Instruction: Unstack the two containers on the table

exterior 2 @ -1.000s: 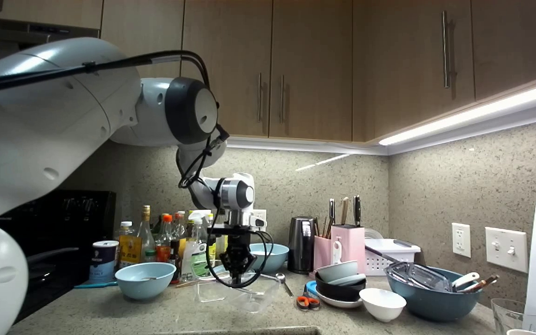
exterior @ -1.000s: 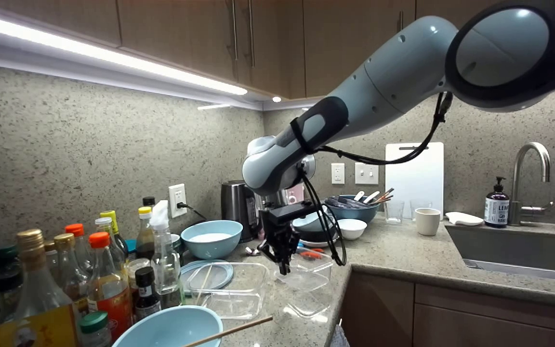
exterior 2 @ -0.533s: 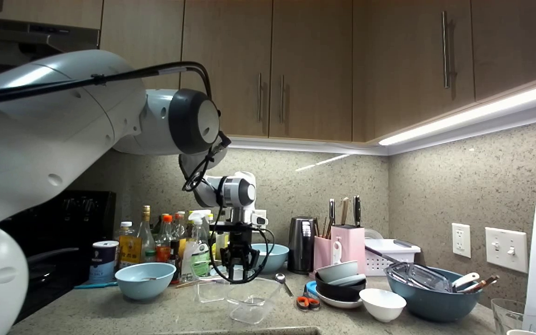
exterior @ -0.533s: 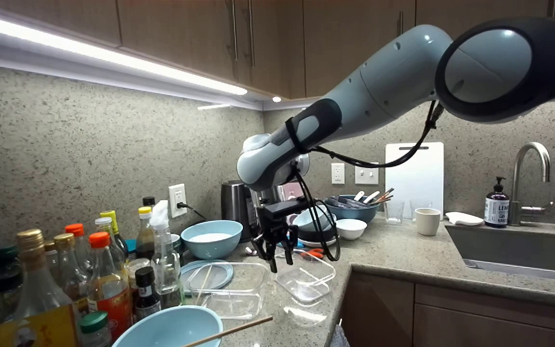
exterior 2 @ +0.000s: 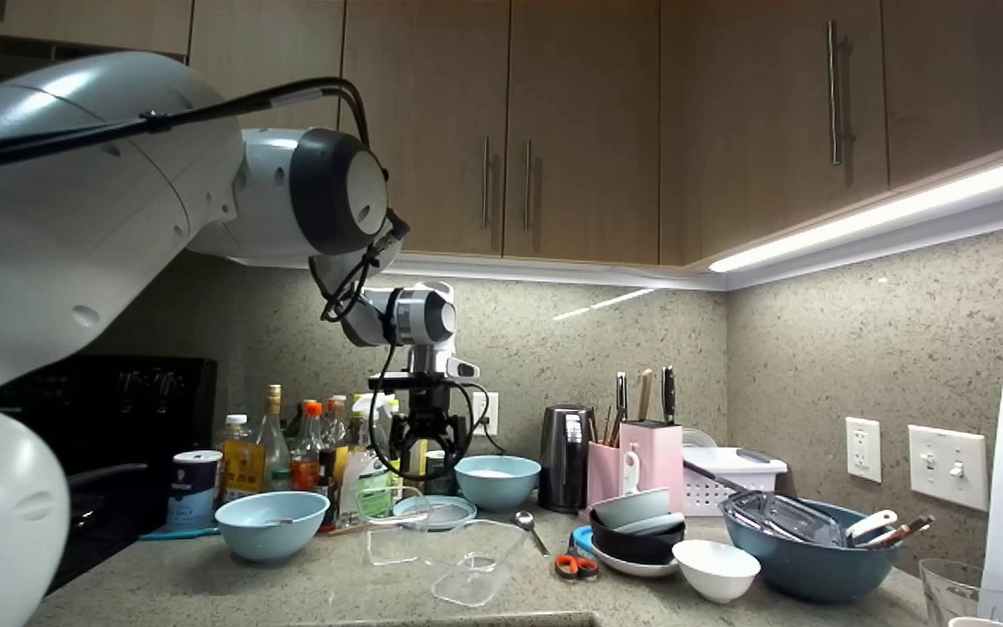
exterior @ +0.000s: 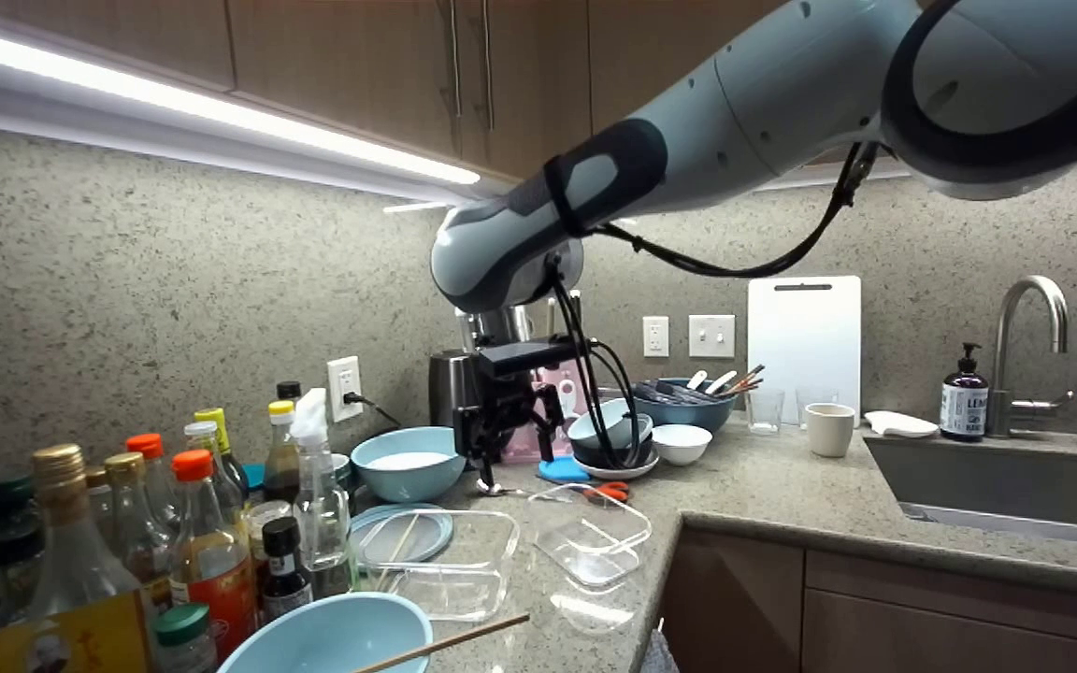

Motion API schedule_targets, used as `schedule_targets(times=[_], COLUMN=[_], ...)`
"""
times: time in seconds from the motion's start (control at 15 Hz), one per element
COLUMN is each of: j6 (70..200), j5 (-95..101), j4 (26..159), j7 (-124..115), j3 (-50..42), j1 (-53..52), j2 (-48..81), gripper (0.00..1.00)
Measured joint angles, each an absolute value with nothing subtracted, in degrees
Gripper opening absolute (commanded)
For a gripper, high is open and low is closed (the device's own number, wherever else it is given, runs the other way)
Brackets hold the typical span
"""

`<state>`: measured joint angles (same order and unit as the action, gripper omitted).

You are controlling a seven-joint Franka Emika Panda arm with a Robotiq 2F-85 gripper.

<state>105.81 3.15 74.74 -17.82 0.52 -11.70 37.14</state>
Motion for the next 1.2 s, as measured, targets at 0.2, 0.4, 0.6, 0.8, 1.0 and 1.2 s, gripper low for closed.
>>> schedule_targets(times=[0.2,0.4,0.6,0.8,1.0,1.2], j6=[106.5,108.6,109.1,109.6,109.7,109.7], j5=[3.2,3.2,3.2,3.2,3.2,3.2], j4=[77.8,82.4,84.5,85.1,85.1,85.1], j7=[-20.8,-23.4,-23.8,-23.8,-23.8,-23.8], j3=[0.6,0.7,0.7,0.6,0.6,0.7], j1=[-13.2,-14.3,-14.5,-14.5,-14.5,-14.4], j2=[31.5,26.0,24.1,24.1,24.1,24.1], gripper=[1.0,1.0,1.0,1.0,1.0,1.0])
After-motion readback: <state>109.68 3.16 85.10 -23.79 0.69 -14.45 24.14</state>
